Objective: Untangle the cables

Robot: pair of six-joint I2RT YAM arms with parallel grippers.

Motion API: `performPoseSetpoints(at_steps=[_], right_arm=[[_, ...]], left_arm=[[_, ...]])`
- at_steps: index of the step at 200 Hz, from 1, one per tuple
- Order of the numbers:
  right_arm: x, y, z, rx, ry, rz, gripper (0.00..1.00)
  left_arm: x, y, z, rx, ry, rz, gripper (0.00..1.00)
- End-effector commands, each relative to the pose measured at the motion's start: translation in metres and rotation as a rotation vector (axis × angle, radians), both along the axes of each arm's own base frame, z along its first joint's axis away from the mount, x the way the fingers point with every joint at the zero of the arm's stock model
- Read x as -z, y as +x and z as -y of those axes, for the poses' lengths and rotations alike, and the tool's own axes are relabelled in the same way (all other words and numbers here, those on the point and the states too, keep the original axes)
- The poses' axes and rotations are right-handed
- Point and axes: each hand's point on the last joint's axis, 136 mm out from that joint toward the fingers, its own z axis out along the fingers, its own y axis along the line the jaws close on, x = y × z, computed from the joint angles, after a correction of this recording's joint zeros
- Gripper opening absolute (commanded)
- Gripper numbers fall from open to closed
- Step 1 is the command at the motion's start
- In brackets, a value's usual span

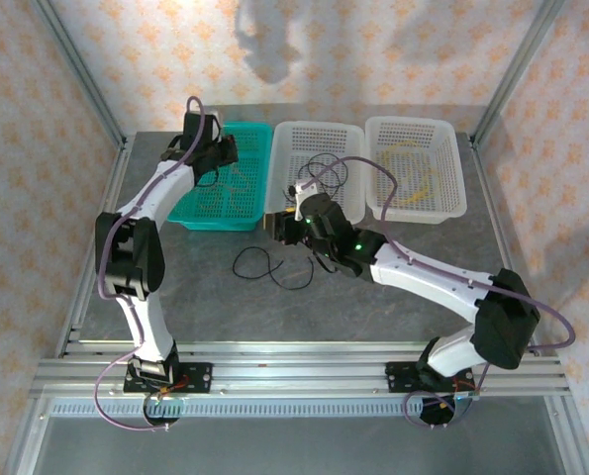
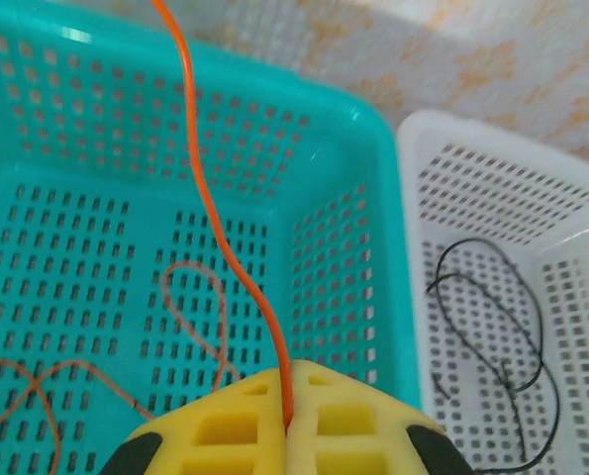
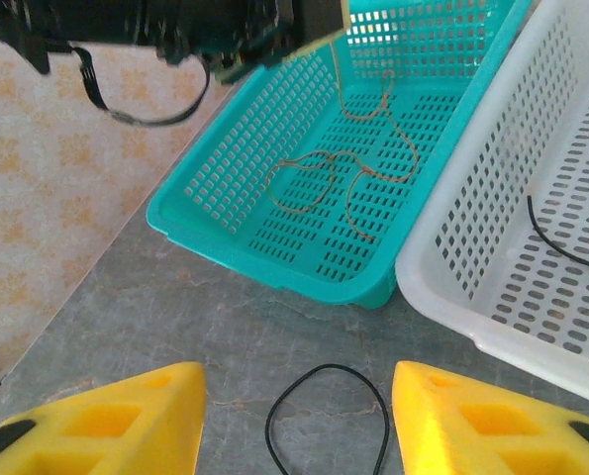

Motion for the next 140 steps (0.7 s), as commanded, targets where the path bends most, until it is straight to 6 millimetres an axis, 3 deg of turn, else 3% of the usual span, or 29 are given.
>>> performPoseSetpoints(at_steps=[1,10,33,74,78,107,122,140], right_arm=[[-0.008,0.0,0.016,0.058,0.008,0.023,0.53],[-0.004,-0.001,0.02,0.068,0.002,0.018,0.53],[0.005,-0.003,0.022,0.07,-0.018,-0.001,0.52],[0.009,0.001,0.023,0.099,-0.013,-0.024,0.55],[0.008,0.001,0.023,0.101,-0.011,-0.024,0.56],[0.008,0.005,0.029,0.146,-0.023,-0.015,0.69],[0.007,0.005,0.03,0.134,-0.048,0.011,0.84],[0.009,0.003,0.031,0.111,-0.063,0.037,0.92]], left_arm=[[0.039,-0.015,-0.01,-0.048,0.004,-0.117,0.0],[0.05,-0.02,-0.013,-0.064,0.013,-0.141,0.0],[0.066,-0.029,-0.018,-0.087,0.031,-0.182,0.21],[0.068,-0.036,-0.023,-0.102,0.053,-0.2,0.54],[0.053,-0.038,-0.024,-0.104,0.052,-0.173,0.58],[0.04,-0.05,-0.029,-0.123,0.069,-0.158,0.79],[0.032,-0.059,-0.03,-0.125,0.066,-0.139,0.83],[0.018,-0.073,-0.024,-0.098,0.045,-0.099,0.85]])
